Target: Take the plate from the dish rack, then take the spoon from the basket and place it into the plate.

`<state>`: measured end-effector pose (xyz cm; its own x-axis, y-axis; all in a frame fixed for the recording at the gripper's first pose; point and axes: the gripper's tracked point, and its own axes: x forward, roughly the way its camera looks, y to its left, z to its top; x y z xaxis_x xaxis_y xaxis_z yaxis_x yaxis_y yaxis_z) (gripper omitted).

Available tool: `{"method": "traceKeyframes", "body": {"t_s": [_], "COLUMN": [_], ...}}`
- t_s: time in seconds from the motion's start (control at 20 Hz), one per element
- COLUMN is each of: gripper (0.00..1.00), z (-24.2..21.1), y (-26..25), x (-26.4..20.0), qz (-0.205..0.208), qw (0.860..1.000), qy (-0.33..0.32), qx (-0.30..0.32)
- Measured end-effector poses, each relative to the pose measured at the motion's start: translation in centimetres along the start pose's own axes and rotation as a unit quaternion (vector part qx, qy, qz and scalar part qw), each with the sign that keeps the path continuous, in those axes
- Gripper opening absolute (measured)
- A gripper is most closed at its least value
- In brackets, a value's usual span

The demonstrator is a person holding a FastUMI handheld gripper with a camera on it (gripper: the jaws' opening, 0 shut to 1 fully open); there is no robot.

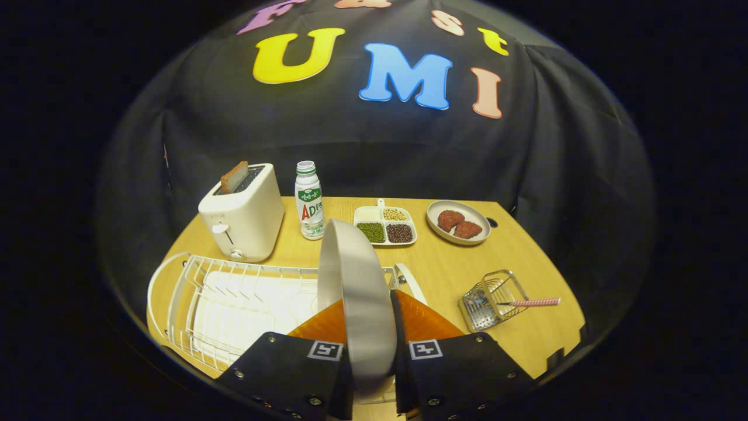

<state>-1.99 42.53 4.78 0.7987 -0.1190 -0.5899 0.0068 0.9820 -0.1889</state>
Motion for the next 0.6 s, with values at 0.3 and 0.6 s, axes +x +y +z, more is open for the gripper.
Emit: {"method": "traceKeyframes", "body": {"t_s": [0.3,0.6], "gripper": [0.27,0.27], "z": [3.2,1.9], "y": [0.0,-1.1], "x": [-2.9,-9.0], "qz": [-0.036,-0.035], "qw": [0.996,0.996], "qy": [-0.039,-0.052], "qx": [-0.076,-0.063]}}
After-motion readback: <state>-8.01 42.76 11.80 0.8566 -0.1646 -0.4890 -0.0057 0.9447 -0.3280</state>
